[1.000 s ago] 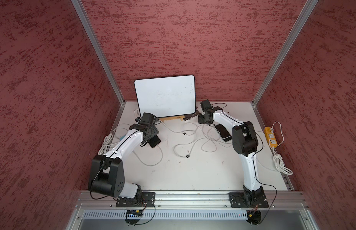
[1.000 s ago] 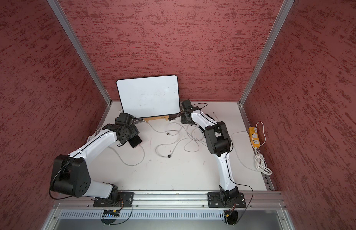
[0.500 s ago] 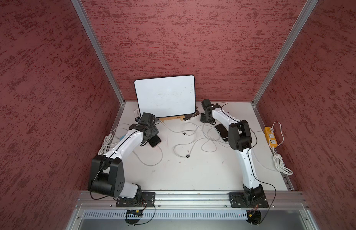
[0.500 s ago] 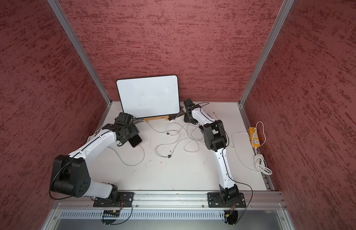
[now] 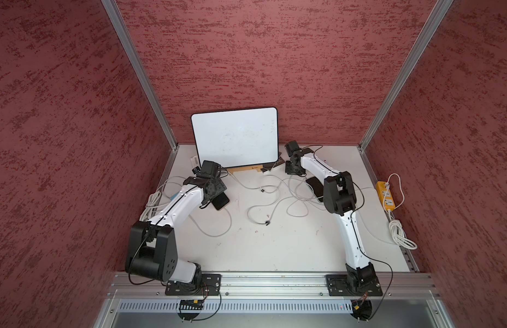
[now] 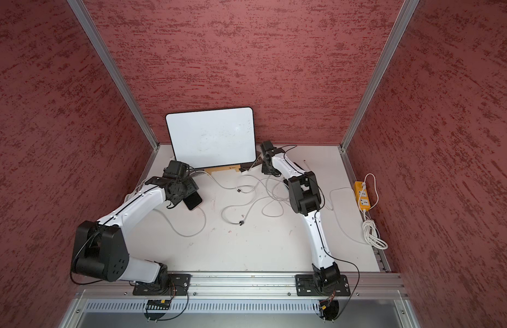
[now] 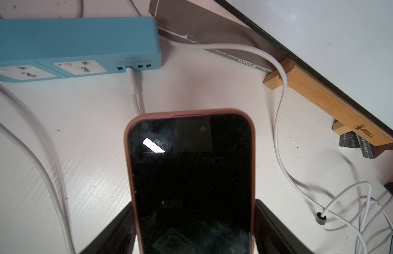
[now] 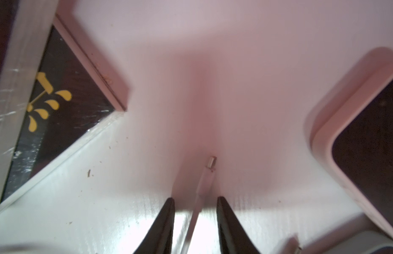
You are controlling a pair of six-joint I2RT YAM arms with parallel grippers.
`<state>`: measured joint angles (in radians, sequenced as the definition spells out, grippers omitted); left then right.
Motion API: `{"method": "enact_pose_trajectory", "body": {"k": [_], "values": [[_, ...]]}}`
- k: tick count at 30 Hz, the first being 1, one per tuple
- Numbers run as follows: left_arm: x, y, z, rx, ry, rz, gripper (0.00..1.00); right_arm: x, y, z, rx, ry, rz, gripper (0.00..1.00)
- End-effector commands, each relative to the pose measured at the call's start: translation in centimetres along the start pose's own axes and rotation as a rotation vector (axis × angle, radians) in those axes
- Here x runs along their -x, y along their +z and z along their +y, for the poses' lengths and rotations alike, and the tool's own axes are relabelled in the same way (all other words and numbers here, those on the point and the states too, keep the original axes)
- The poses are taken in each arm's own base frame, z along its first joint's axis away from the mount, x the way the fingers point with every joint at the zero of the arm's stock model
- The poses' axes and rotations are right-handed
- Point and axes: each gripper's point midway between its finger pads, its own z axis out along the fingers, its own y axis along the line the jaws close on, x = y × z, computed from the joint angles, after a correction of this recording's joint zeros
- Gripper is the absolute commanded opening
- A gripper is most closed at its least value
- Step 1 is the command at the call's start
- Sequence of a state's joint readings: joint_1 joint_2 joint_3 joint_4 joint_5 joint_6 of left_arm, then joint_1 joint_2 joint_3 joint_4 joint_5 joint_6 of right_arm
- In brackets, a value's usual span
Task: Plug the charging cable into the phone
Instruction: Pick up the charging cable from the center of the board.
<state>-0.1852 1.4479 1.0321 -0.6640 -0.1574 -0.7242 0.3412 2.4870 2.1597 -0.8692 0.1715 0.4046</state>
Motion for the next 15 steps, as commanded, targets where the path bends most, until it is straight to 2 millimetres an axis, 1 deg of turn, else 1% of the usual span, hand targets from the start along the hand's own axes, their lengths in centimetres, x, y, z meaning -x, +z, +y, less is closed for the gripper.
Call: {"method": "enact_pose_trajectory", "body": {"k": [1,5,8,15], "values": [[1.0,-0.5,-0.7,-0.035,0.0,-0.032,0.0,-0.2,1.0,-1.2,-0.062,-0.02,0.018,0.35],[0.9,-0.5,-0.7,-0.034,0.0,-0.032,0.0,-0.3,1.3,-1.3,-0.065,-0.024,0.023,0.34],[0.9,-0.6,-0.7,-0.036,0.0,-0.032,0.0,-0.4,1.5,-1.3,-0.065,-0.024,0.027,0.27],[1.0,-0.8,-0.6,-0.037,0.0,-0.036,0.0,-0.8,2.3,-1.5,-0.071,-0.026,0.043,0.26]]}}
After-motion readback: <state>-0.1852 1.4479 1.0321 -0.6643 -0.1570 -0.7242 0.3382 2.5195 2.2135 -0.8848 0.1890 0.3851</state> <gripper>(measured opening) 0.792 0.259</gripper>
